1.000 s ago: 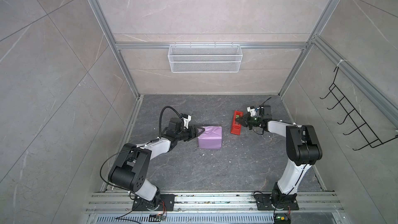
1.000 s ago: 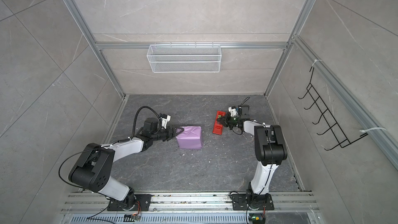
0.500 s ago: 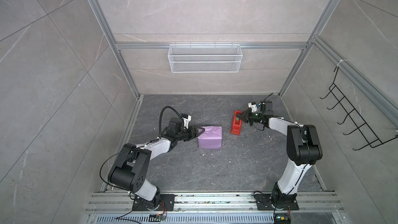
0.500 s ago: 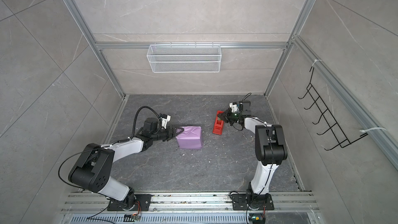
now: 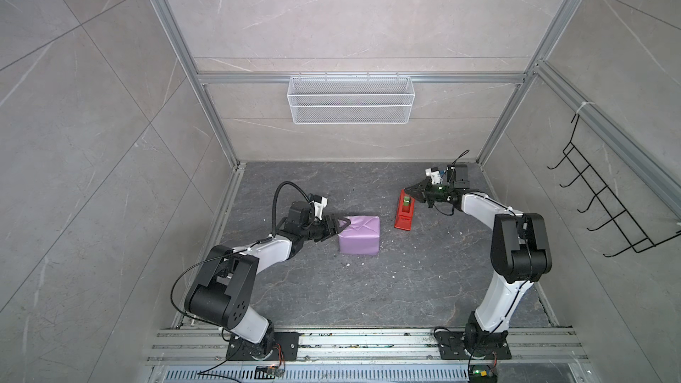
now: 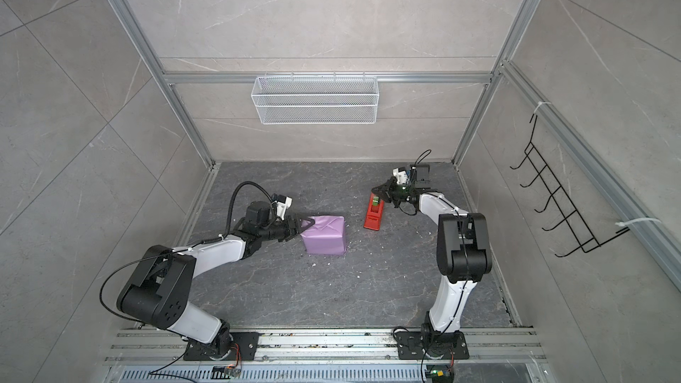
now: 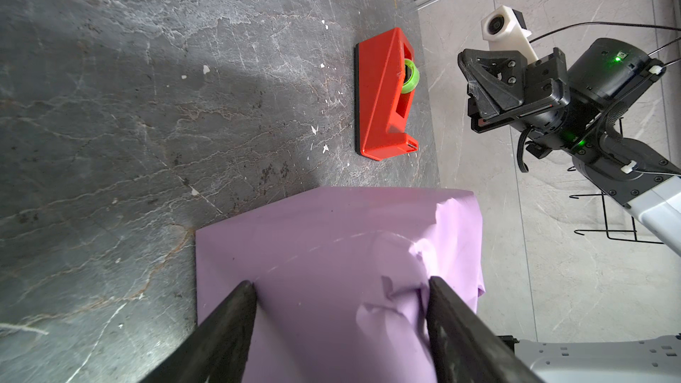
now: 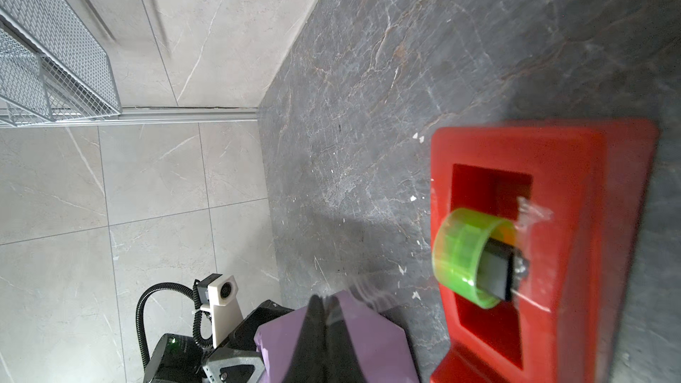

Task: Wrap the gift box in paper

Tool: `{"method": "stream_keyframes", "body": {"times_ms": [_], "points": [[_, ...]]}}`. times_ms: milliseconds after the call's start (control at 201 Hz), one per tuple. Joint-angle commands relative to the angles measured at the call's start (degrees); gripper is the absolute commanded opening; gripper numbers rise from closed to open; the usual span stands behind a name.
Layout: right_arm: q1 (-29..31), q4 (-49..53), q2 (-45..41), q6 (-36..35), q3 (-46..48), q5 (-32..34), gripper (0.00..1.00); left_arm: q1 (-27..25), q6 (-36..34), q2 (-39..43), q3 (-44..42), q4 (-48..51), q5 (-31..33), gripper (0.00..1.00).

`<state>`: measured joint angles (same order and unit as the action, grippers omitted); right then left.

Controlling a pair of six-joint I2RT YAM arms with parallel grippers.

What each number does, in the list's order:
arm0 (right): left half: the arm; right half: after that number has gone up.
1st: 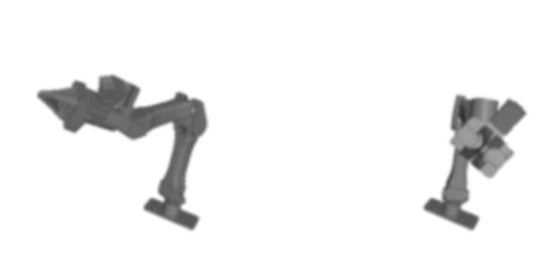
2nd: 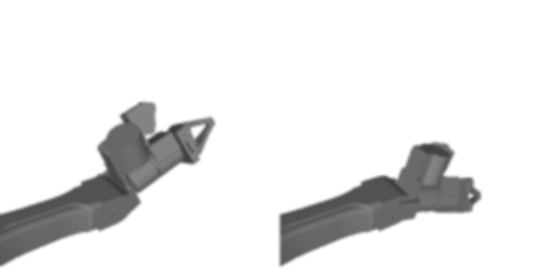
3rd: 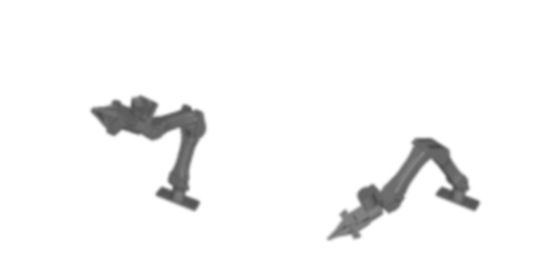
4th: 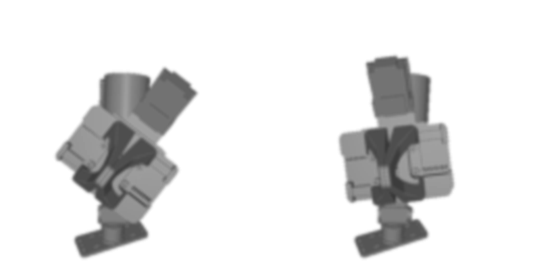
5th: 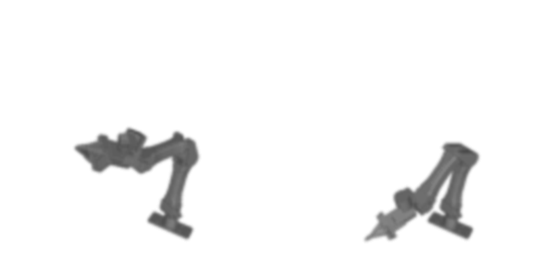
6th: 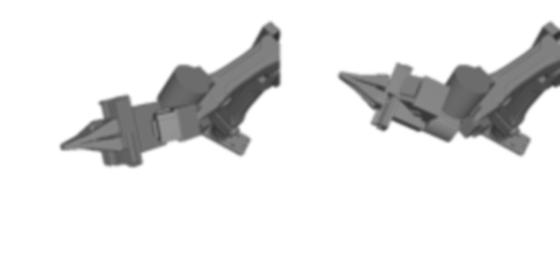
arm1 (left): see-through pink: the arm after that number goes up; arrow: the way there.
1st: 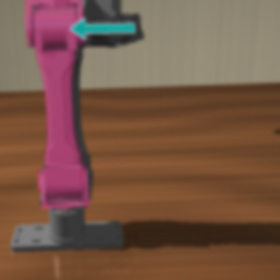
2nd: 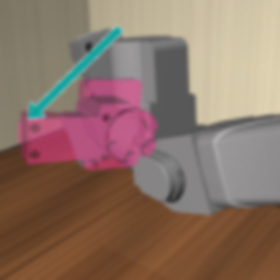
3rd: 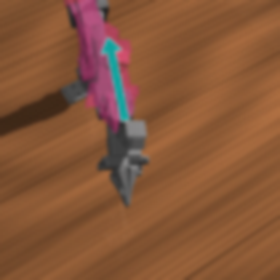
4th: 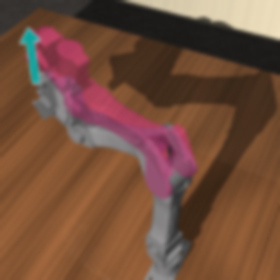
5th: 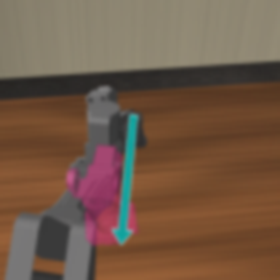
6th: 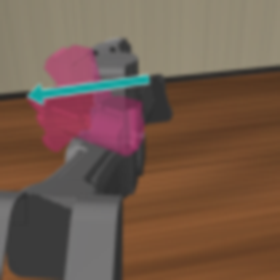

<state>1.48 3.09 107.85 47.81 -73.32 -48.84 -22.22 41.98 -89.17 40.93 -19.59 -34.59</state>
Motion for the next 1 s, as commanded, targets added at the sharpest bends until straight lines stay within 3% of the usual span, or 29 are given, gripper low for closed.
{"method": "stream_keyframes", "body": {"times_ms": [0,393,990], "points": [[0.1,0.0,-4.8,-1.4,-3.1,-1.2,0.0,-0.3,-2.4,-0.9,-2.1,8.7,2.5,0.73],[0.2,1.2,-7.8,-2.5,-0.4,-0.3,0.0,-0.3,-2.2,-0.8,-2.0,8.7,2.5,0.73],[5.3,-11.6,-16.1,1.9,26.2,2.8,0.0,-0.3,-2.2,-0.9,-2.3,8.3,2.5,0.73]]}}
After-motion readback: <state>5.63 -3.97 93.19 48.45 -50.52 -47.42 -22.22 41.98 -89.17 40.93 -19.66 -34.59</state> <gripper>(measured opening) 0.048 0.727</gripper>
